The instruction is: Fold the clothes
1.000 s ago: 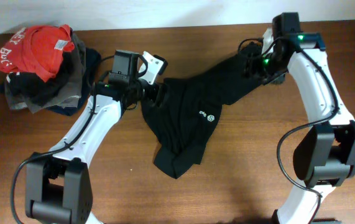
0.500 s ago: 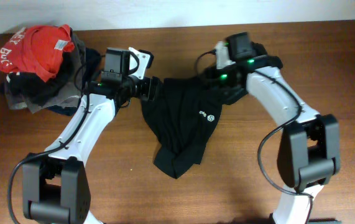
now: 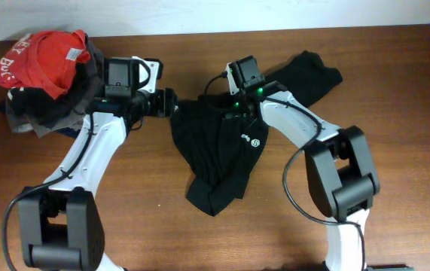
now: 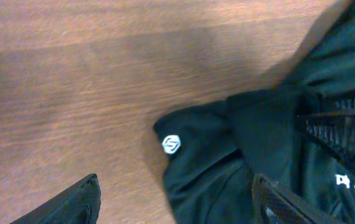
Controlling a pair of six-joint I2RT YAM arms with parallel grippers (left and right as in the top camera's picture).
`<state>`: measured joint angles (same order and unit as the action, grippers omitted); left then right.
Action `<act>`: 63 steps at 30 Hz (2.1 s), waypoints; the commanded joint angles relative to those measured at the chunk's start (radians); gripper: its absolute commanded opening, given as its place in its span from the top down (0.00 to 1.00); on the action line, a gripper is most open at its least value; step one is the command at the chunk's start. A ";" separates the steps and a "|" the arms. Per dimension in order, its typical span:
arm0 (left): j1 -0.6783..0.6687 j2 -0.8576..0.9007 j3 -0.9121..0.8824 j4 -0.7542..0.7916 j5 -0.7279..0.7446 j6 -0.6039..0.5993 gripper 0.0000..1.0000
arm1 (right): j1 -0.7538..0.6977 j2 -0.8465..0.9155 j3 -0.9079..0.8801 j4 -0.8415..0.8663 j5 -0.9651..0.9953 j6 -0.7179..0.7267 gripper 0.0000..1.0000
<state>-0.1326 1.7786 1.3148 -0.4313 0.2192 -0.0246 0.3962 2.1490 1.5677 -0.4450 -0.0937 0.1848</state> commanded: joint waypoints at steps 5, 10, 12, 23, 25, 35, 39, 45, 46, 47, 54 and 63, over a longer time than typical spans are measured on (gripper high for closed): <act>0.013 0.004 0.015 -0.018 -0.007 -0.013 0.23 | 0.003 0.020 -0.003 0.019 0.027 0.011 0.72; 0.013 0.004 0.015 -0.018 -0.007 -0.013 0.22 | 0.002 0.014 0.000 0.000 0.027 0.012 0.96; 0.013 0.004 0.015 -0.018 -0.007 -0.013 0.23 | -0.003 0.000 0.015 -0.032 0.027 0.012 0.96; 0.013 0.004 0.015 -0.018 -0.007 -0.013 0.24 | -0.098 -0.188 0.211 -0.481 0.019 0.039 0.96; 0.013 0.004 0.015 -0.019 -0.007 -0.013 0.26 | -0.133 -0.224 0.222 -0.555 0.019 0.038 0.96; 0.008 0.007 0.014 -0.037 -0.006 -0.005 0.29 | -0.310 -0.245 0.201 -0.826 0.020 0.037 0.96; 0.008 0.007 0.014 -0.037 -0.006 -0.005 0.29 | -0.373 -0.245 0.196 -0.921 0.021 0.037 0.96; 0.008 0.007 0.014 -0.037 -0.006 -0.005 0.29 | -0.465 -0.245 0.119 -0.996 0.045 0.071 0.96; 0.008 0.007 0.014 -0.037 -0.006 -0.005 0.29 | -0.481 -0.245 0.090 -0.995 0.047 0.092 0.96; 0.008 0.007 0.014 -0.037 -0.006 -0.005 0.29 | -0.505 -0.245 0.047 -0.993 0.046 0.127 0.96; 0.008 0.007 0.014 -0.033 -0.006 -0.005 0.29 | -0.639 -0.245 -0.234 -0.835 0.039 0.267 0.96; 0.008 0.007 0.014 -0.033 -0.007 0.021 0.29 | -0.820 -0.293 -0.338 -0.695 0.009 0.291 0.96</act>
<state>-0.1219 1.7786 1.3148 -0.4667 0.2115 -0.0227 -0.3889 1.9099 1.2282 -1.1538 -0.0826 0.4576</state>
